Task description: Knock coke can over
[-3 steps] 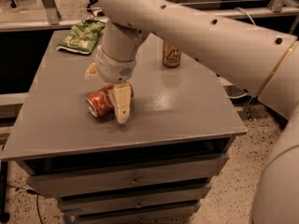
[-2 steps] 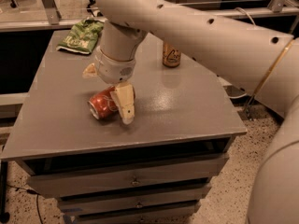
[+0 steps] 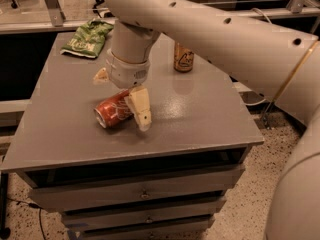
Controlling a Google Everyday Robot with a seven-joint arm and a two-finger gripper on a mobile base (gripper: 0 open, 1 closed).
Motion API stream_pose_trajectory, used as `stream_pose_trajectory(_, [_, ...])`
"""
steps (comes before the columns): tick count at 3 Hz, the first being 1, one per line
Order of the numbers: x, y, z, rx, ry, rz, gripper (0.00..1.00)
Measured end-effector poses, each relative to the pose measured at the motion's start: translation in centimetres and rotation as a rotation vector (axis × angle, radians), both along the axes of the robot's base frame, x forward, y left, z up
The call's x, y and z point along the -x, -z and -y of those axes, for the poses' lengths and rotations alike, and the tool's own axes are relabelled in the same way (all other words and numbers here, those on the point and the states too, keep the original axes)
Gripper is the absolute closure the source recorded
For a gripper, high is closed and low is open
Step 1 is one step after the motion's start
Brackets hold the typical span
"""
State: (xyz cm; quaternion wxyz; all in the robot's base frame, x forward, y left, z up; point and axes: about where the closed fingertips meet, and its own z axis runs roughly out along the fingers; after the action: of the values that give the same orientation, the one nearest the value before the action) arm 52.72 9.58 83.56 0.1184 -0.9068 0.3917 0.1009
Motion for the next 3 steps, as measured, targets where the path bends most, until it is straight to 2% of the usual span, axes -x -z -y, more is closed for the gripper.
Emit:
stream_pose_trajectory(1, [-0.7, -0.6, 2.6, 0.002, 0.047, -0.008, 0.00])
stream_pose_trajectory(2, [-2.3, -1.6, 6.0, -0.052, 0.168, -0.026, 0.00])
stream_pose_trajectory(3, [-4.0, -2.7, 9.9, -0.131, 0.319, -0.054, 0.00])
